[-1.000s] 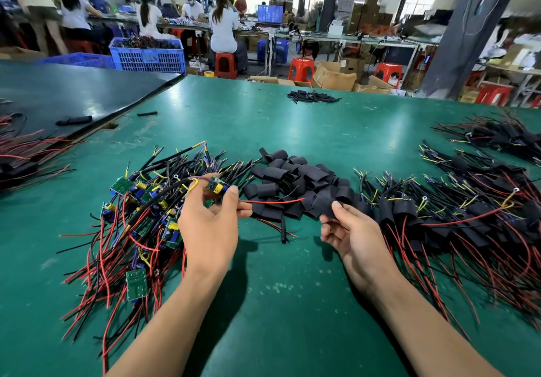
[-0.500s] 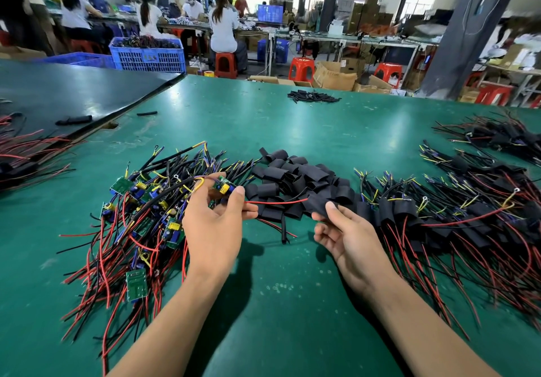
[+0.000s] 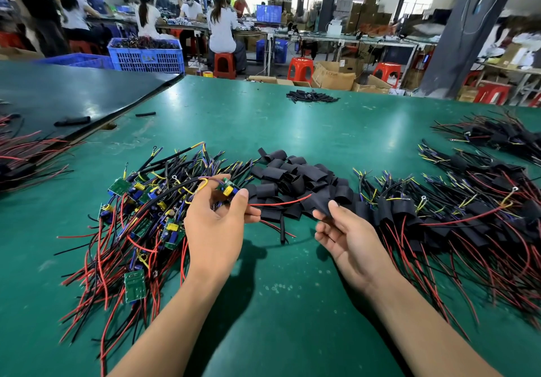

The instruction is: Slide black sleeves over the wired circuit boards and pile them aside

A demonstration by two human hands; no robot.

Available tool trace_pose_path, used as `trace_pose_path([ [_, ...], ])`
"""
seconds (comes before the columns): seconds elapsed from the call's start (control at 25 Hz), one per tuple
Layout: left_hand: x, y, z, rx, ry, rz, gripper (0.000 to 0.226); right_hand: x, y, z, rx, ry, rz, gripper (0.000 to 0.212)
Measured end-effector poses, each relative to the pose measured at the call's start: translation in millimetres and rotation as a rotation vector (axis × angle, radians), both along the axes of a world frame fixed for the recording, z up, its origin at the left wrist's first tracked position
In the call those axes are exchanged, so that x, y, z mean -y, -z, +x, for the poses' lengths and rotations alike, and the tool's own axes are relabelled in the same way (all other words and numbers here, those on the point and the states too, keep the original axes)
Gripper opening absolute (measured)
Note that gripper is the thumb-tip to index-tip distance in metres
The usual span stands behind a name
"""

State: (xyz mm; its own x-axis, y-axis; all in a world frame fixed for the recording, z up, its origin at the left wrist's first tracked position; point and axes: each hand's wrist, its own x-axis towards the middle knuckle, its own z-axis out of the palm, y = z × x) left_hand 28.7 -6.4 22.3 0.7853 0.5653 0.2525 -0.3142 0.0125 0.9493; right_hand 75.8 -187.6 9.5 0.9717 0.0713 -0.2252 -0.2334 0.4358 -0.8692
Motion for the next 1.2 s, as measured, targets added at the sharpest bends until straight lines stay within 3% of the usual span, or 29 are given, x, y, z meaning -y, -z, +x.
trace_pose_path([
  [0.52, -1, 0, 0, 0.026, 0.005, -0.066, 0.018, -1, 1, -4, 0.131, -0.075, -0.293, 0.017],
  [0.68, 3, 1, 3, 0.014, 0.095, -0.263, 0.012, -8, 0, -10, 0.085, -0.156, -0.158, 0.017],
  [0.84, 11, 3, 1, -0.057, 0.283, -0.480, 0.010, -15, -2, -15, -0.015, -0.215, 0.044, 0.050],
  [1.04, 9, 2, 0, -0.243, 0.296, -0.421, 0.011, -12, -6, -14, -0.015, -0.156, 0.146, 0.036],
  [1.2, 8, 0, -3, -0.252, 0.401, -0.435, 0.011, -14, -5, -16, -0.070, -0.207, 0.077, 0.050],
])
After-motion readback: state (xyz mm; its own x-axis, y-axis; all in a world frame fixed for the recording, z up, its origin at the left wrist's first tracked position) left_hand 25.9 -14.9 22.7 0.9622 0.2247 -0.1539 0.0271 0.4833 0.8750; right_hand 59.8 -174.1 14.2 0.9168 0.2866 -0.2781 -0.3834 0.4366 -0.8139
